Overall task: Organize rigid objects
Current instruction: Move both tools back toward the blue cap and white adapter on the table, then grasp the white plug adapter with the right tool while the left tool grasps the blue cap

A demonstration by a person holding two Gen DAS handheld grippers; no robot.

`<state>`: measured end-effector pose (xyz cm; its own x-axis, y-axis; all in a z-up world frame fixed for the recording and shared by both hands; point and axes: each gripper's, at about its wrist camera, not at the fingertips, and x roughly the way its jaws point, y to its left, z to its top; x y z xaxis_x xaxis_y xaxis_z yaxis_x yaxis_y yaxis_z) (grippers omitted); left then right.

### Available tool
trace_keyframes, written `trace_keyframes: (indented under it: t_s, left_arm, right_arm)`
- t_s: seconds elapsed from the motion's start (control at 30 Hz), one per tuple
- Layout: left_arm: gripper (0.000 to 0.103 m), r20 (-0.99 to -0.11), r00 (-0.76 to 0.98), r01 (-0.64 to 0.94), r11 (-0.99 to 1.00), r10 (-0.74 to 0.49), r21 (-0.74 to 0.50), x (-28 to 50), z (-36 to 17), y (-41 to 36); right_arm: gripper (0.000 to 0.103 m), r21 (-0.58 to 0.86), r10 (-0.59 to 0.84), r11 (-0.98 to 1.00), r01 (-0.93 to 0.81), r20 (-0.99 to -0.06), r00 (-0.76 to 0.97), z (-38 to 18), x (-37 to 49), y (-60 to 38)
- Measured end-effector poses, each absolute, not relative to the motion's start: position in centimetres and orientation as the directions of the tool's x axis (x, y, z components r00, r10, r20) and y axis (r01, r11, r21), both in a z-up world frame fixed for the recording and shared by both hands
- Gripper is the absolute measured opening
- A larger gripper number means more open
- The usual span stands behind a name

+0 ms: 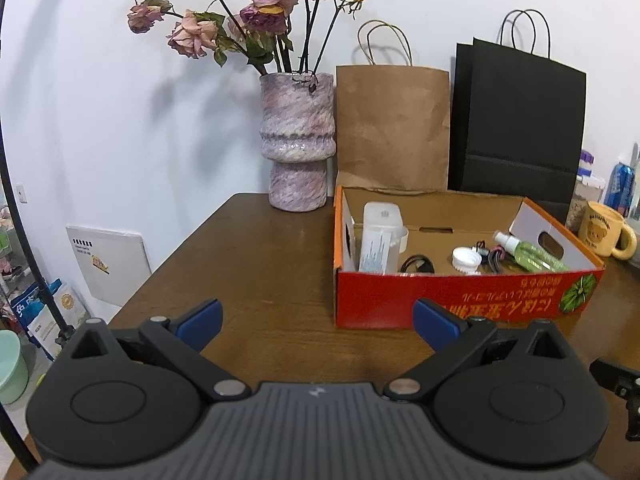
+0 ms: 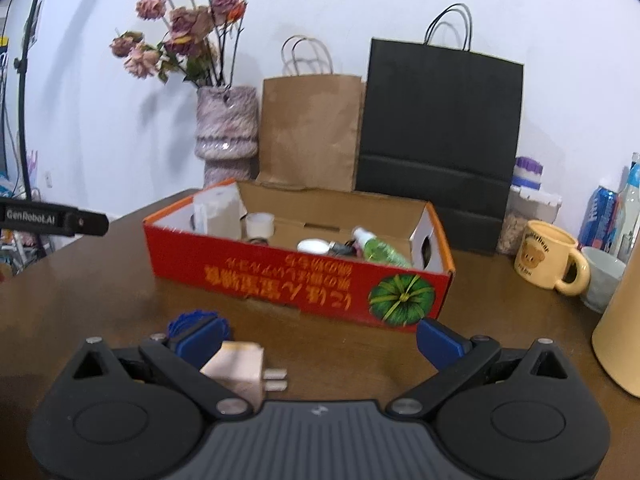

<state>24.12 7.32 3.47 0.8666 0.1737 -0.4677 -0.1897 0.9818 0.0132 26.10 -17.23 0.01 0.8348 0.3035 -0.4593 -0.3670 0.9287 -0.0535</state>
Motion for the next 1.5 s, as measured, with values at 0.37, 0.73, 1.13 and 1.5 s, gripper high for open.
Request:
trace_keyframes:
  t_s: [0.37,0.73,1.13,1.5]
  left_arm:
    - [0.103,-0.504,0.844,-0.184,0.982,0.184,0.050,22.5,1.3,9.3]
    - [0.103,-0.519,0.838,-0.182,0.983,0.168,0.024,22.6,0.5,9.7]
    - [0.103,-0.510,0.842,-0.178,0.983,0.176,0.046,22.4,0.8,9.0]
    - [0.103,-0.521,0.838,-0.148,0.987,0.160,0.066,22.7,1.2,6.6]
  right_arm:
    - [0.103,-0.047,0.331,0.904,-0.426,-0.554,0.764,-2.5,26.0,-14.2]
    - [0.062,0.017,0.346,0.907,-0.421,-0.601,0.721,-3.6,27.9,-12.7]
    - [0.056,0.045,0.353,0.916,-0.399,-0.561,0.748,-3.1,27.7,-13.9]
    - [0.056,0.080,0.343,0.932,-0.354,-0.514,0.786,-2.0,28.1,-16.6]
